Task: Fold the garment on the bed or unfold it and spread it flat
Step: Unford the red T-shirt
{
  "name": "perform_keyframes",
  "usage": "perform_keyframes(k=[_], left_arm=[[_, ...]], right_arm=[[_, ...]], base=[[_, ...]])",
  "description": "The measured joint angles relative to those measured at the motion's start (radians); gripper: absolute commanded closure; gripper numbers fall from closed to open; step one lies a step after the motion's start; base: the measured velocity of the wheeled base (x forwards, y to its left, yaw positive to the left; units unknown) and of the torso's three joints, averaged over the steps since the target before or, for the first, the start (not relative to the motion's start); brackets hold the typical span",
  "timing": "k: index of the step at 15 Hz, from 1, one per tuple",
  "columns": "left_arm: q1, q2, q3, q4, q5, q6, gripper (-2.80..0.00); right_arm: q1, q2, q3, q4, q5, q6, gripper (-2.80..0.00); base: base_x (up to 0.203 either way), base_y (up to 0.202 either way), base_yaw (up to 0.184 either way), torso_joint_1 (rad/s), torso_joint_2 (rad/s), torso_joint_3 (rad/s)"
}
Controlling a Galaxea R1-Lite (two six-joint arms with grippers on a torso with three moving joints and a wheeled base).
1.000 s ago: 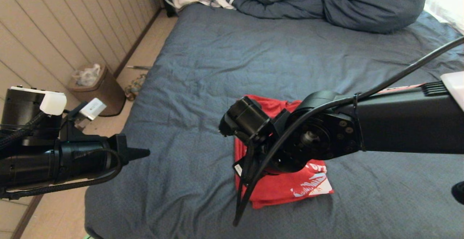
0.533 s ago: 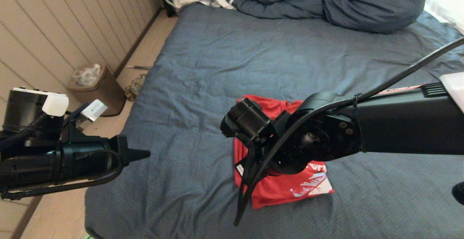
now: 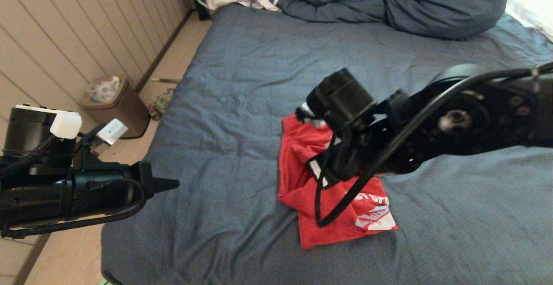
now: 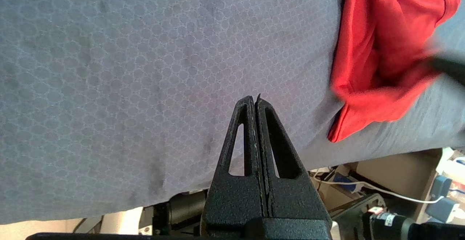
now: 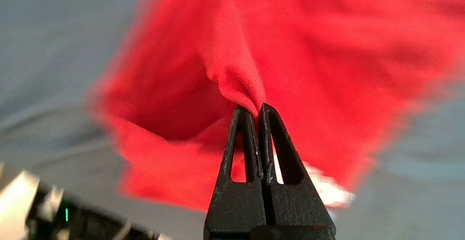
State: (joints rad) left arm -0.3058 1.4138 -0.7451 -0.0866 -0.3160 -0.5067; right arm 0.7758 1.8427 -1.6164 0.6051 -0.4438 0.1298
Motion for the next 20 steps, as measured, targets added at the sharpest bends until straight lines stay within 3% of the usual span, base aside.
perform_keyframes(k=[4, 9, 14, 17, 20], left_arm=[[-0.007, -0.008, 0.001, 0.001, 0.0, -0.012, 0.0], [-0.009, -0.011, 0.01, 0.0, 0.0, -0.012, 0.0], [-0.018, -0.012, 0.018, 0.0, 0.0, -0.012, 0.0], [-0.02, -0.012, 0.019, 0.0, 0.0, -0.011, 0.0], [-0.021, -0.01, 0.021, 0.0, 0.001, -0.01, 0.0]], right_arm=[[-0.25, -0.13, 0.045, -0.001, 0.004, -0.041, 0.0], [-0.547, -0.267, 0.232, -0.032, 0.043, -0.059, 0.0], [-0.807, -0.361, 0.568, -0.291, 0.092, -0.081, 0.0], [-0.955, -0.386, 0.733, -0.445, 0.175, -0.105, 0.0], [-1.012, -0.401, 0.861, -0.536, 0.226, -0.108, 0.0]], base=[[0.0, 0.0, 0.0, 0.0, 0.0, 0.0], [0.0, 0.0, 0.0, 0.0, 0.0, 0.0], [0.0, 0.0, 0.0, 0.0, 0.0, 0.0], [0.0, 0.0, 0.0, 0.0, 0.0, 0.0], [0.0, 0.0, 0.0, 0.0, 0.0, 0.0]])
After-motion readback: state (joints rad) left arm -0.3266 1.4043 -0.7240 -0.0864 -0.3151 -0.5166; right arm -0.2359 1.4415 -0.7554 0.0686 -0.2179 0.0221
